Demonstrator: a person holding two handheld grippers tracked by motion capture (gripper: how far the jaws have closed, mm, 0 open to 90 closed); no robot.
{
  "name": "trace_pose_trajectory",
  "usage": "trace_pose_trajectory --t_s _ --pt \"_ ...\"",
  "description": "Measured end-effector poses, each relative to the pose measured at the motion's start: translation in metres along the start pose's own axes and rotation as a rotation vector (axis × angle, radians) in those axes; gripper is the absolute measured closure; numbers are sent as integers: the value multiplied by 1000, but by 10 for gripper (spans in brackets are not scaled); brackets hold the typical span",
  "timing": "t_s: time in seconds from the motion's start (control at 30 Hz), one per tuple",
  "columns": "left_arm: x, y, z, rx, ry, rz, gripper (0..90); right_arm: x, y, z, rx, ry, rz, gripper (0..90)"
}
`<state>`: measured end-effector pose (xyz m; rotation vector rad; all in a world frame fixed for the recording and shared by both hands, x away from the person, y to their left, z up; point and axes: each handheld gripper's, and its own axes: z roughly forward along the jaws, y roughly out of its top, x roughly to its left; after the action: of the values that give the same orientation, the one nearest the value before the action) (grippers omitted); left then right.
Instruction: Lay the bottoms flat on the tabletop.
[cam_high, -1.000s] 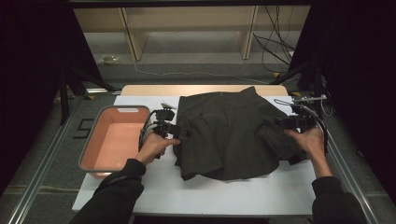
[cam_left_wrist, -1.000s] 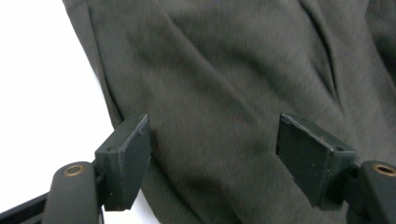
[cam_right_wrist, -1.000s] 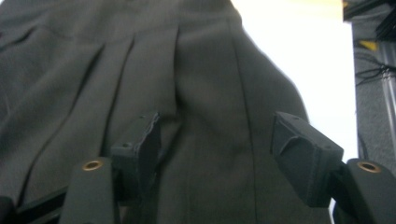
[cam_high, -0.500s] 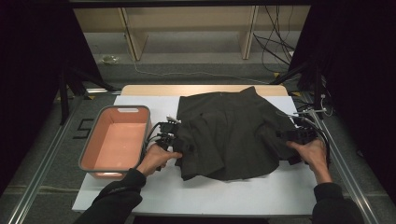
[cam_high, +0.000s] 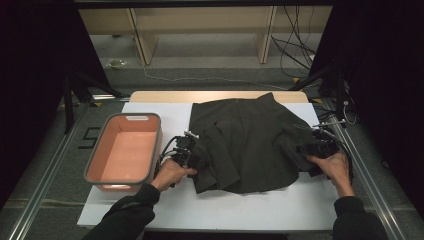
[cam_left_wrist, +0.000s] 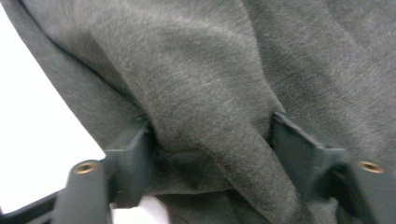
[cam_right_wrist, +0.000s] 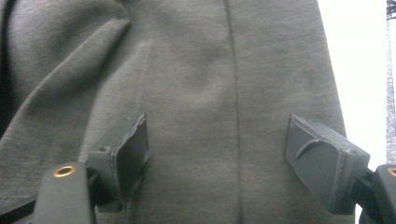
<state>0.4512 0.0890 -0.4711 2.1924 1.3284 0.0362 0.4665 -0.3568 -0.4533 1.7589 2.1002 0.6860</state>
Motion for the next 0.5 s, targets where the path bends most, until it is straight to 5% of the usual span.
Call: trace_pose_trajectory --t_s 0.07,0.23,0.5 --pt "2 0 -1 0 -55 -27 569 -3 -1 0 -2 1 9 226" --pt "2 0 -2 -13 -63 -14 804 -6 -1 5 16 -16 14 222" --pt "8 -1 -15 -20 -77 8 849 -17 0 10 14 -53 35 217"
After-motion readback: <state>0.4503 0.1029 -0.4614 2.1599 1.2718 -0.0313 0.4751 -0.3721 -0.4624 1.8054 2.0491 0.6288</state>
